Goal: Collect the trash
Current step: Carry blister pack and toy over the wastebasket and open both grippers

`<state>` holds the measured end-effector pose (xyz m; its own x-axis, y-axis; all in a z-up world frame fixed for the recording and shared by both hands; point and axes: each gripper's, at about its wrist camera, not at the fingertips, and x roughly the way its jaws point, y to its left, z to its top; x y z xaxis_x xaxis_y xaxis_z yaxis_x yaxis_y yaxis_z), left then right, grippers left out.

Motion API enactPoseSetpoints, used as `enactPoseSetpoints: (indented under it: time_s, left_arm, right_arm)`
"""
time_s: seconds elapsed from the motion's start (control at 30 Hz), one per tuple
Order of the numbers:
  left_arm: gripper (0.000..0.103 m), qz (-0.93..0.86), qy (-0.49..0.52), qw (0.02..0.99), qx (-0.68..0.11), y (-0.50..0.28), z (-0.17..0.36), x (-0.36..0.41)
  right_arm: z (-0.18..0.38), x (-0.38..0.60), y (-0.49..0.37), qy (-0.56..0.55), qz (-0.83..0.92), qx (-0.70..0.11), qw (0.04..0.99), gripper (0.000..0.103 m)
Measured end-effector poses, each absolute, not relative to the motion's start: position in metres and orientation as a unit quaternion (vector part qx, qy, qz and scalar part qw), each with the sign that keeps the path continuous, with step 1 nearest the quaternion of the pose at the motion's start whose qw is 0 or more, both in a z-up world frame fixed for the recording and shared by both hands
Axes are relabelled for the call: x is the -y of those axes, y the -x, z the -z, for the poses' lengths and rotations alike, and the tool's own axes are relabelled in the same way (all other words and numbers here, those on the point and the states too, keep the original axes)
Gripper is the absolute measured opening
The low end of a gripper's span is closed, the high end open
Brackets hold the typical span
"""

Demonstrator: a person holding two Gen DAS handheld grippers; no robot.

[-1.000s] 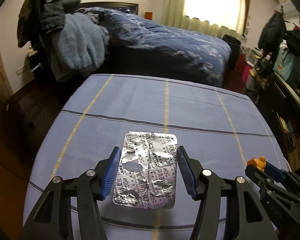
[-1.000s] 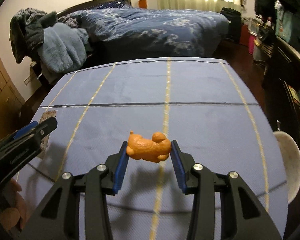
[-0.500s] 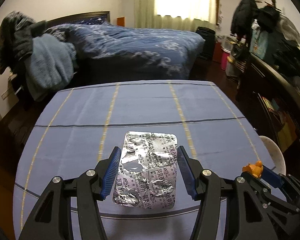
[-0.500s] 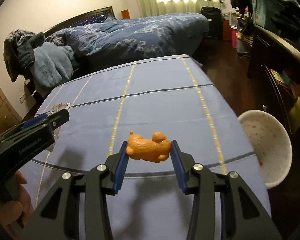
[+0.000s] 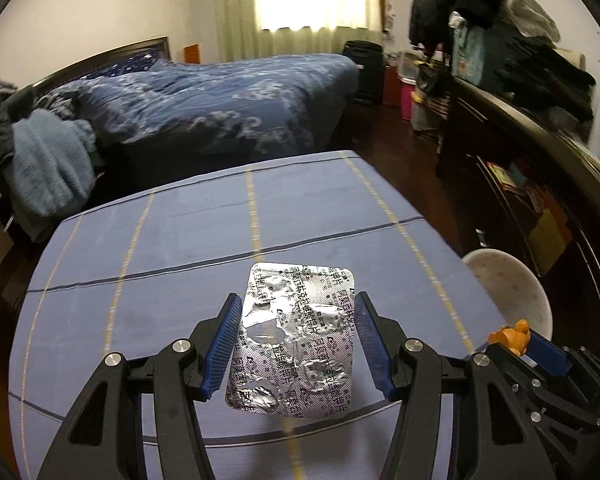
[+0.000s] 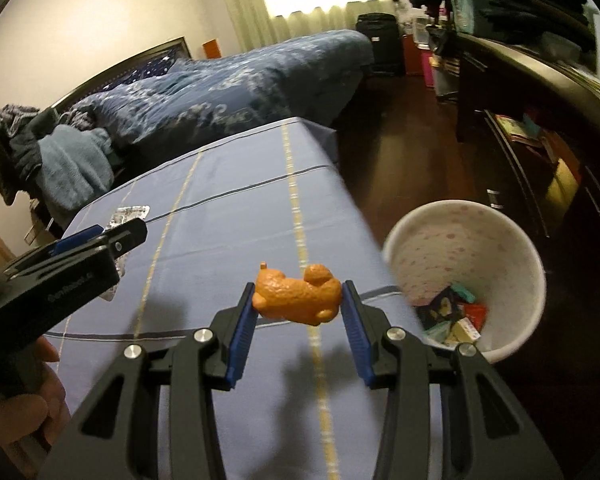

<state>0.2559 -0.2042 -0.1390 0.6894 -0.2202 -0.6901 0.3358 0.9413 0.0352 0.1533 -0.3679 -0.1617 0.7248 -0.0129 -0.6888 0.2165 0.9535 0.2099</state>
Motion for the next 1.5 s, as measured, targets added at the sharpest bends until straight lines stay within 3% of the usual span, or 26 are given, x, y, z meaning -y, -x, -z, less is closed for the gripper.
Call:
enactPoseSetpoints:
  time_s: [0.77,1.3,1.43,1.5]
  left_arm:
    - [0.057,0.283,-0.172,0.882,-0.335,-0.239,0.145,0.378]
    - [0.058,0.317,-0.188,0.837,-0.405,-0.267,0.187,0.456]
    - [0.067,0.312,-0.183,0.838,-0.408,-0.272,0.187,0.456]
    - [0.080,0.310,-0.185,0.841,-0.403,-0.273,0.186,0.456]
  right_arm:
    - [0.180,0.516,-0.095,-0.209,0.201,-0.331,0.898,0.043]
    - [0.227,0.563,-0.136,-0.226,0.204,-0.361,0.882,0.044]
    - [0.232,0.565,-0.143,-0.221,0.204,-0.362,0.882,0.046]
    - [0.232,0.565,-0.145,-0.215,0.209,-0.357,0.885,0.059]
